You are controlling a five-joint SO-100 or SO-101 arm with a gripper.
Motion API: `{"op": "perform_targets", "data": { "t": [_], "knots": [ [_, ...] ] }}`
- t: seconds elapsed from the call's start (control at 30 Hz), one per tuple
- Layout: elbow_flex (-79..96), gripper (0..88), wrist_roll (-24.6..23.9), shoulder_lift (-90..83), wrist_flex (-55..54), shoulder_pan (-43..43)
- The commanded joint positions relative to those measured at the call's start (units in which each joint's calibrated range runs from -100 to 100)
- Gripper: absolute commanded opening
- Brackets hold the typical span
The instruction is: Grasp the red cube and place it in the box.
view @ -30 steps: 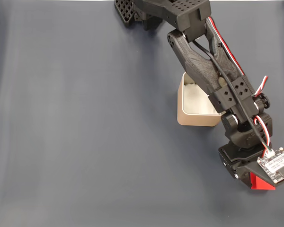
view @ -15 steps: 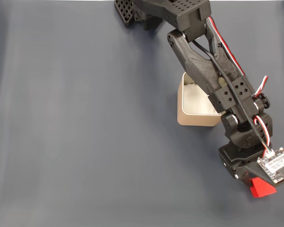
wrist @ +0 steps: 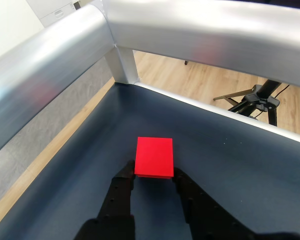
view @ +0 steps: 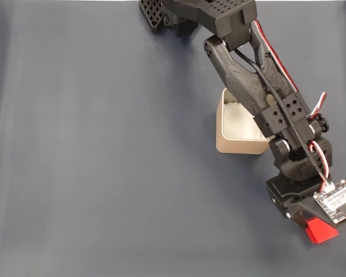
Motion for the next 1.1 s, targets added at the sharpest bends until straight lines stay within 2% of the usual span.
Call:
{"op": "perform_targets", "data": {
  "t": [0.0, 0.47, 0.63, 1.07],
  "knots": [
    [-2.68, 16.0, 0.59, -1.06, -0.20, 0.02],
    [0.05, 14.0, 1.12, -5.47, 1.44, -0.12],
    [7.53, 10.3, 2.44, -15.08, 1.44, -0.33],
    [18.65, 10.7, 3.32, -29.53, 1.61, -1.04]
  ]
}}
